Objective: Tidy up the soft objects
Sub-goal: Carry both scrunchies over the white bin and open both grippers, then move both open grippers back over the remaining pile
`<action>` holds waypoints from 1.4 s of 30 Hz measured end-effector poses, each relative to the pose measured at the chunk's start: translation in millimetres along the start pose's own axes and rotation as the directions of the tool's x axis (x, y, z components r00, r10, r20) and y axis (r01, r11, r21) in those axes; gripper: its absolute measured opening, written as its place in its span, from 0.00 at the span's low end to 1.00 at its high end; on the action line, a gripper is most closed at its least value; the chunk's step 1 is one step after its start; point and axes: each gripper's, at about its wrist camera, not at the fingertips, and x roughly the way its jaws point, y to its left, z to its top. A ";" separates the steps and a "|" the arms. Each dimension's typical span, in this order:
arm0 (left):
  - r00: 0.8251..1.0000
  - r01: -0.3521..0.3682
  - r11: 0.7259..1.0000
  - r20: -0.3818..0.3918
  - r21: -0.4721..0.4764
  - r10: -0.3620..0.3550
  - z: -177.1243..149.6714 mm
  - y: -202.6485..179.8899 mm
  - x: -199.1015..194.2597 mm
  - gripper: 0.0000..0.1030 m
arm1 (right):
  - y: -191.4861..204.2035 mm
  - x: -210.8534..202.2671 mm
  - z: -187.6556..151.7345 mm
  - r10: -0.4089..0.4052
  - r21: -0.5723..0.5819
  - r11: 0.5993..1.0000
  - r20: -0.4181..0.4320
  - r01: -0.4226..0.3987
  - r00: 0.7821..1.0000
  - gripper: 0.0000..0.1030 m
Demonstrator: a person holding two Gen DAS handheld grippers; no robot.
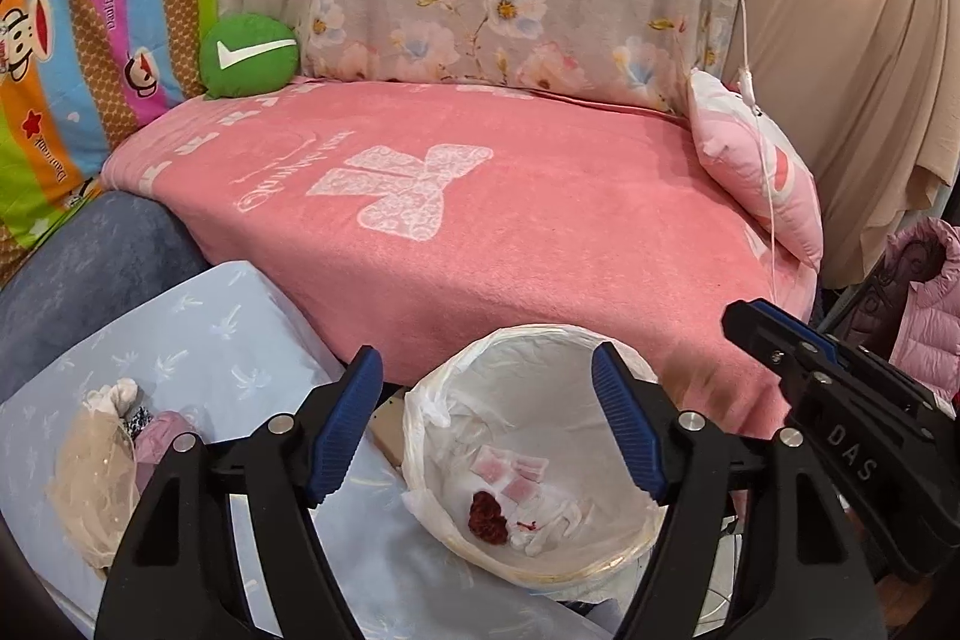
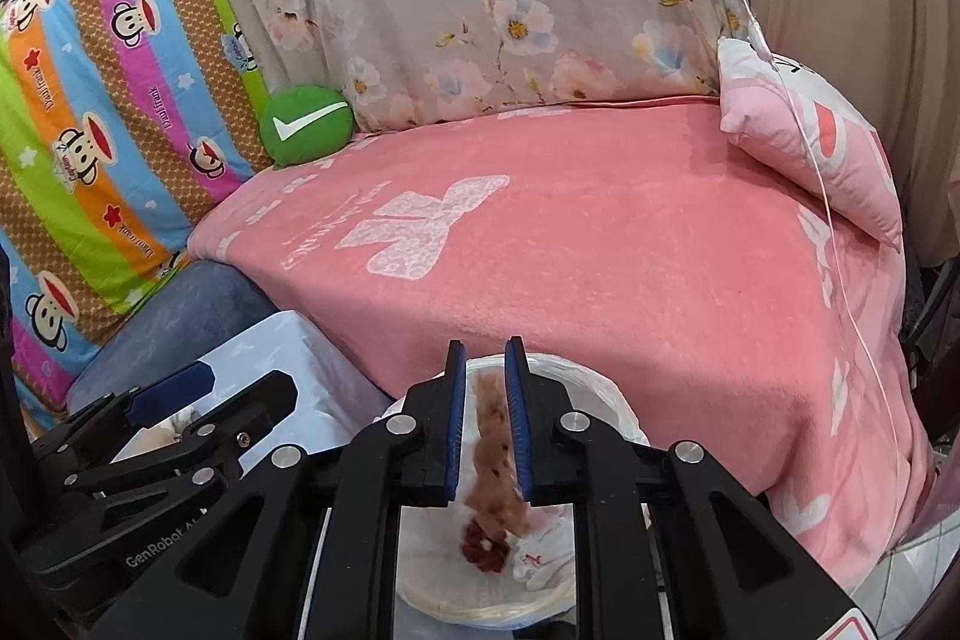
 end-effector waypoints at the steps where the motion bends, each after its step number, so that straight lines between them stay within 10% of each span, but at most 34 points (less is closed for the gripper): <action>1: 1.000 -0.004 1.000 -0.003 -0.006 0.004 -0.2 1.8 0.8 0.67 | 1.1 -0.1 -0.5 0.002 -0.002 1.000 -0.002 -0.002 1.000 0.15; 42: 0.984 -0.176 0.963 -0.002 -0.204 0.180 -49.2 100.7 -63.7 0.76 | 114.4 -33.6 -42.9 0.132 -0.166 0.976 -0.066 -0.142 0.989 0.43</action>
